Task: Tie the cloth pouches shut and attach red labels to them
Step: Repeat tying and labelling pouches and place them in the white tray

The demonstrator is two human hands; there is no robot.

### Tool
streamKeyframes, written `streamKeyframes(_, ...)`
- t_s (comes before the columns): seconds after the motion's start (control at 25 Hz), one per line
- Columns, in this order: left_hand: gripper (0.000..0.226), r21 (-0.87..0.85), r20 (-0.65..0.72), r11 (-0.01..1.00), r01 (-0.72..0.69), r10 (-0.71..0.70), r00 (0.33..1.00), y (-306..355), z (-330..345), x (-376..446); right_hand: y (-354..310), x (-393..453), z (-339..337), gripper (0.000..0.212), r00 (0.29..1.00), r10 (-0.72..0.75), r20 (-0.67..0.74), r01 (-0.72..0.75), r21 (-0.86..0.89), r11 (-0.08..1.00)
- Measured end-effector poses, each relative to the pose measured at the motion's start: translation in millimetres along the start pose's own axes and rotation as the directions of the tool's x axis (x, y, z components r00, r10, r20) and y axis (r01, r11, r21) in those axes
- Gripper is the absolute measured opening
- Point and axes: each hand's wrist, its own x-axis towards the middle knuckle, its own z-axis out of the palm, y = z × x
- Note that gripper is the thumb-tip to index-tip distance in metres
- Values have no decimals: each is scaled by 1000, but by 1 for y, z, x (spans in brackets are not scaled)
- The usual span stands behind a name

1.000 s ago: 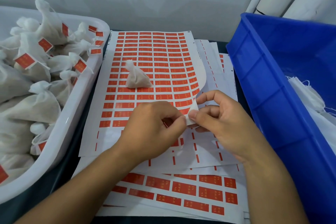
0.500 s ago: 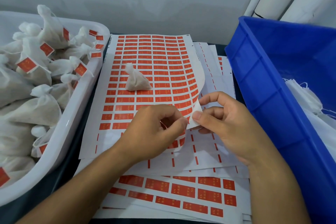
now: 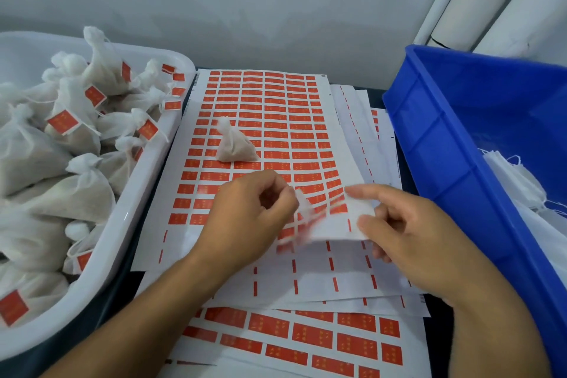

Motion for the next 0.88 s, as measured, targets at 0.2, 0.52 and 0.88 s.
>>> streamKeyframes(0.2,25,-88,-133,994,67,-79,988,-4,-7,6,8,-7,-7,29,967,172,190,-157,-94,983)
streamKeyframes(0.52,24,-149,-241,985,90,-125,962,-1,-11,9,-3,-27,-24,37,882,403,246,-353,-223,909)
streamKeyframes(0.88,24,270,-202,960,-81,138,970,0,-17,9,-69,-3,14,54,963,-24,-270,-38,-221,974)
